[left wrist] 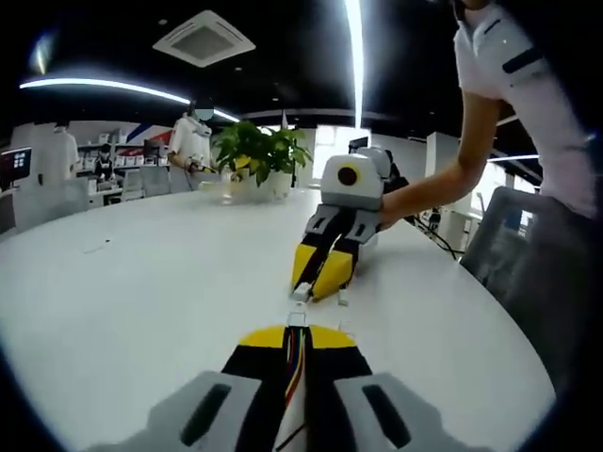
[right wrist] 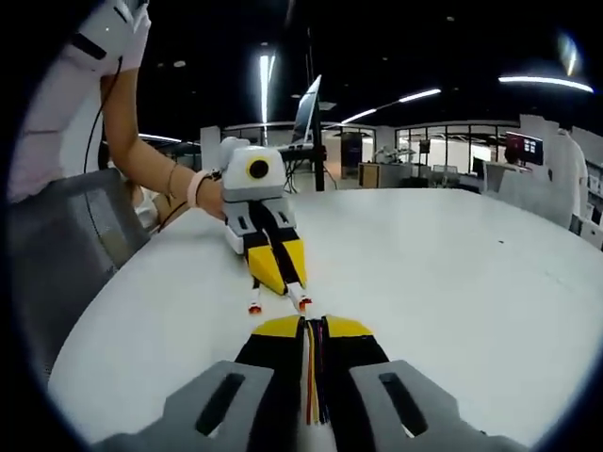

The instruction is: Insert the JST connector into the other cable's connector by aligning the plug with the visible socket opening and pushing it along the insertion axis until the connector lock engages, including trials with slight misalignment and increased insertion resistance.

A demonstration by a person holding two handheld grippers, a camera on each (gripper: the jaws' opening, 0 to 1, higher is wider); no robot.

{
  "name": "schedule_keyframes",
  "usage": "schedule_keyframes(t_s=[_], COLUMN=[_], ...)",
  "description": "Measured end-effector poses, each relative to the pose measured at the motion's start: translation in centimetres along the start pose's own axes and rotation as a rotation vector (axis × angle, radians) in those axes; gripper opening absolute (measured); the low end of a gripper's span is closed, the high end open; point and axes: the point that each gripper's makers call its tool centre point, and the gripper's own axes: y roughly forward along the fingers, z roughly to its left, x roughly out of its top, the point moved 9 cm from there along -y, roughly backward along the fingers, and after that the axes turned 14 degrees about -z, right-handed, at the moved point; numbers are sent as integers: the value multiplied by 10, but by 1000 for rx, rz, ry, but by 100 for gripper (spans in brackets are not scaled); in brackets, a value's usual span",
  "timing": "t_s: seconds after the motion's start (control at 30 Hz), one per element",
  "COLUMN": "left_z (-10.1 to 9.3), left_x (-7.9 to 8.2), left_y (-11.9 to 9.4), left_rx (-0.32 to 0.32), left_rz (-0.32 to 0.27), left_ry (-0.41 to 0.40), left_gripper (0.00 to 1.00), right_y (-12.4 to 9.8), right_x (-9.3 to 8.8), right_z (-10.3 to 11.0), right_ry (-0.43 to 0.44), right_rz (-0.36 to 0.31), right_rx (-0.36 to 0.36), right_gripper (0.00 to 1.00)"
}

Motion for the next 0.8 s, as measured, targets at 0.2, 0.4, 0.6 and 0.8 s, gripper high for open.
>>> schedule_keyframes(t_s=[0.2, 0.4, 0.6, 0.8], left_z=[-1, -1, -1, 1], left_x=[1, 2, 3, 3], left_y=[1, 0, 0, 4], left_rx=[-12, -15, -16, -49], left_rz=[0, 0, 5, 23], left_ry=[-7, -14, -14, -13], left_gripper=[0, 0, 0, 0], right_y=[5, 8, 8, 9], right_x=[-3, -3, -3, 0], right_z=[1, 3, 4, 7], right_ry=[-15, -5, -14, -33], right_rz=[16, 6, 8, 14], right_rx=[24, 32, 42, 59], right_gripper=[5, 5, 5, 4])
